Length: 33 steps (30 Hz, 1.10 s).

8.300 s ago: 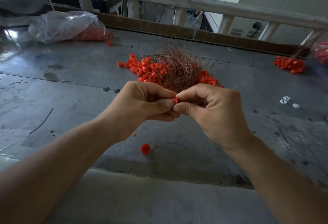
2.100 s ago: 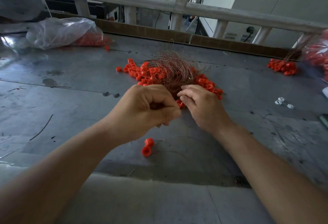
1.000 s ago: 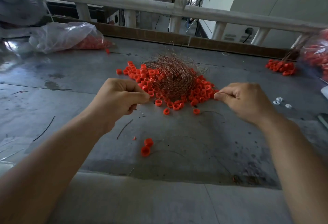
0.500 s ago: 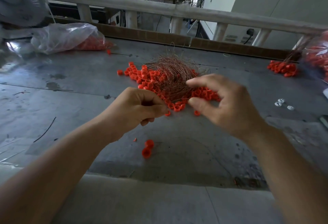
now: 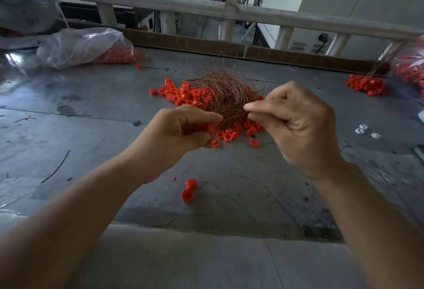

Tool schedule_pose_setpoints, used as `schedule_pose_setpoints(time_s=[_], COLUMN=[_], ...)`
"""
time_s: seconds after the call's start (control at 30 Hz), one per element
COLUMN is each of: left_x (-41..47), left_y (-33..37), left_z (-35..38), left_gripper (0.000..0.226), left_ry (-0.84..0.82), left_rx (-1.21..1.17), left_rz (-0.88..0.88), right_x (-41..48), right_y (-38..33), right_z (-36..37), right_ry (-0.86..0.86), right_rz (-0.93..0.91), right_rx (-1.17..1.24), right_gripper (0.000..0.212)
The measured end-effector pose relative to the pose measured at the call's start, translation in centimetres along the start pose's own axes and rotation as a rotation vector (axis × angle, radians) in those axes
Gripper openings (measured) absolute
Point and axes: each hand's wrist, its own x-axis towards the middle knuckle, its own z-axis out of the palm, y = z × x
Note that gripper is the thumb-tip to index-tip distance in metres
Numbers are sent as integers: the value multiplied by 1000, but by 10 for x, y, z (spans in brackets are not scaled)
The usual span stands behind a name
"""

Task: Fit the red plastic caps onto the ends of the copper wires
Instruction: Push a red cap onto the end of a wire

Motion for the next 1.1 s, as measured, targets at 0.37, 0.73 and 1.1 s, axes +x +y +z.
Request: schedule_pose_setpoints(time_s=[0.37,0.73,1.1], left_x=[0,-4,-3], left_y=[3,6,7], left_z=[4,5,1], left_gripper=[27,31,44], left_ry=[97,-13,-112], left_rx=[-101,-209,-331], left_rz=[47,51,27], right_x=[-2,-3,-4], right_y=[-10,-13,-13], right_z=[6,8,9], right_ry=[-120,-149,-210], right_rz=[102,186,122], right_rx=[4,87,50], right_gripper=[4,5,3])
